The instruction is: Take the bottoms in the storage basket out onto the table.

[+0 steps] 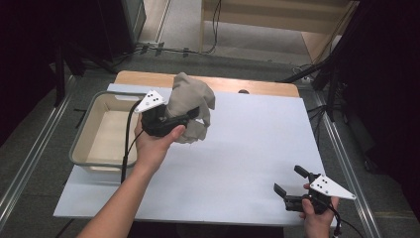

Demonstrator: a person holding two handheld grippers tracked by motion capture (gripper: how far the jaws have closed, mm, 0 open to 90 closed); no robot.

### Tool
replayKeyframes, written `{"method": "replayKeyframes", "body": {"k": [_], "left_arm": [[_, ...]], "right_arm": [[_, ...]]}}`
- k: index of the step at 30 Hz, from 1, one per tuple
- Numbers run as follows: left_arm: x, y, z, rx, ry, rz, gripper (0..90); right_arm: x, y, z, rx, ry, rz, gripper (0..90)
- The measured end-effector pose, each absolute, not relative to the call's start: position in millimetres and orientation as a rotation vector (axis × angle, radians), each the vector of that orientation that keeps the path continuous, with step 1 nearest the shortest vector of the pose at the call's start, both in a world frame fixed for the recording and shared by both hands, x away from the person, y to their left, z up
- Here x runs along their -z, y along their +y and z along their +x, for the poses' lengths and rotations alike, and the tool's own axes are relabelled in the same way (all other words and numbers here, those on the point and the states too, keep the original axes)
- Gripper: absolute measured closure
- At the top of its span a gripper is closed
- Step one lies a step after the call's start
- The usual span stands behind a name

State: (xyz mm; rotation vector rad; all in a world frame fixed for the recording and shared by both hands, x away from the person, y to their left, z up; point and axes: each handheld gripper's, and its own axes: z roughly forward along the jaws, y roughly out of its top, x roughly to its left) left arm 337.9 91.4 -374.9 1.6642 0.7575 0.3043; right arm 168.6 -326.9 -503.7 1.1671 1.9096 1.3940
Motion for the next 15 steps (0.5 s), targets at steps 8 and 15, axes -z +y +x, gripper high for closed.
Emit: {"method": "replayKeyframes", "body": {"k": [8, 15], "left_arm": [[389, 69, 334, -0.249, 0.742, 1.698, 43.4], [401, 52, 333, -0.213, 0.733, 1.740, 43.1]], "right_arm": [[504, -326, 169, -1.392, 1.914, 1.160, 0.0], [504, -327, 169, -1.393, 1.911, 1.165, 0.0]]}}
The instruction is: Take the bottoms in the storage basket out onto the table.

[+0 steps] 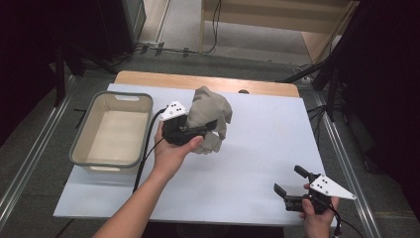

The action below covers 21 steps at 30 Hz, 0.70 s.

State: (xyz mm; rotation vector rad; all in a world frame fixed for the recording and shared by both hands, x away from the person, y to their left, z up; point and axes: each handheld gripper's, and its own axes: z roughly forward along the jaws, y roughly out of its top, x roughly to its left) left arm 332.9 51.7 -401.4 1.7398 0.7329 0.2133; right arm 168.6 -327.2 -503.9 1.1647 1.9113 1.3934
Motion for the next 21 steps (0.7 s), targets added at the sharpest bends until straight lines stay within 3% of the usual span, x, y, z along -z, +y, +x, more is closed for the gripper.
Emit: {"method": "replayKeyframes", "body": {"k": [21], "left_arm": [[465, 11, 332, -0.086, 0.755, 1.942, 39.3]], "right_arm": [[505, -329, 169, -1.395, 1.912, 1.168, 0.0]]}}
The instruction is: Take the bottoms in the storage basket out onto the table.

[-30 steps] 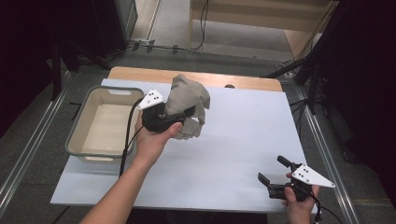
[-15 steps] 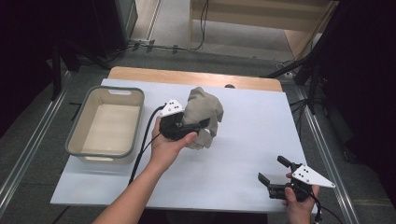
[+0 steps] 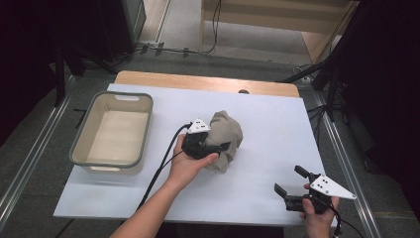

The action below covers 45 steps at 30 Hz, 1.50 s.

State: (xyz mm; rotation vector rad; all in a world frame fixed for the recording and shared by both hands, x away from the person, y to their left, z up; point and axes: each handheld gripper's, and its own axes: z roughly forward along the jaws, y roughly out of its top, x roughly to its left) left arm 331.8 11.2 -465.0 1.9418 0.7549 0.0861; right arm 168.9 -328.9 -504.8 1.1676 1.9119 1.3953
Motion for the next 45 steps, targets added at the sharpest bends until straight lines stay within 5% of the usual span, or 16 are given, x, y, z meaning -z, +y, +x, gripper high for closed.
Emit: {"method": "replayKeyframes", "body": {"k": [9, 20, 45], "left_arm": [[476, 2, 325, -0.069, 0.711, 2.034, 34.3], [473, -2, 321, -0.092, 0.713, 2.081, 0.0], [437, 71, 298, -0.150, 0.704, 1.911, 0.0]], "right_arm": [[506, -329, 170, -1.391, 1.916, 1.167, 0.0], [505, -328, 170, -1.389, 1.918, 1.162, 0.0], [504, -327, 169, -1.384, 1.914, 1.165, 0.0]]}}
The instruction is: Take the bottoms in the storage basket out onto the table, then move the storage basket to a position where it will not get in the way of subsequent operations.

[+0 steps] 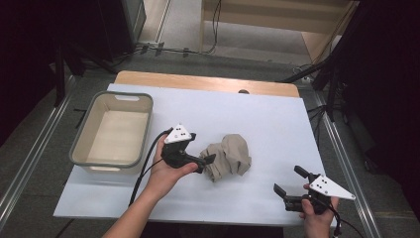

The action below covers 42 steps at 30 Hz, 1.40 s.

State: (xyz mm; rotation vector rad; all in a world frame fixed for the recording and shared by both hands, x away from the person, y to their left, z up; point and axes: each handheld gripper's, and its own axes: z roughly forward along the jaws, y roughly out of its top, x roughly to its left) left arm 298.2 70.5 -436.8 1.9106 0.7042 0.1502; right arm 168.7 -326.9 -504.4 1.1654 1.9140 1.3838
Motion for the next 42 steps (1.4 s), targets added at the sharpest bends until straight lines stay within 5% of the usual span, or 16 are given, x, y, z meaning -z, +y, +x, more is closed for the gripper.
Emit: {"method": "replayKeyframes", "body": {"k": [27, 32, 38, 42], "left_arm": [[418, 173, 246, -0.322, 0.809, 1.791, 4.6], [420, 197, 236, -0.331, 0.843, 1.759, 26.6], [426, 224, 222, -0.391, 0.920, 1.751, 69.0], [432, 243, 215, -0.419, 0.983, 1.728, 86.9]], "right_arm": [[505, -331, 171, -1.397, 1.895, 1.186, 0.0], [505, -330, 171, -1.393, 1.897, 1.185, 0.0], [505, -329, 171, -1.394, 1.899, 1.178, 0.0], [505, -329, 171, -1.392, 1.904, 1.176, 0.0]]}}
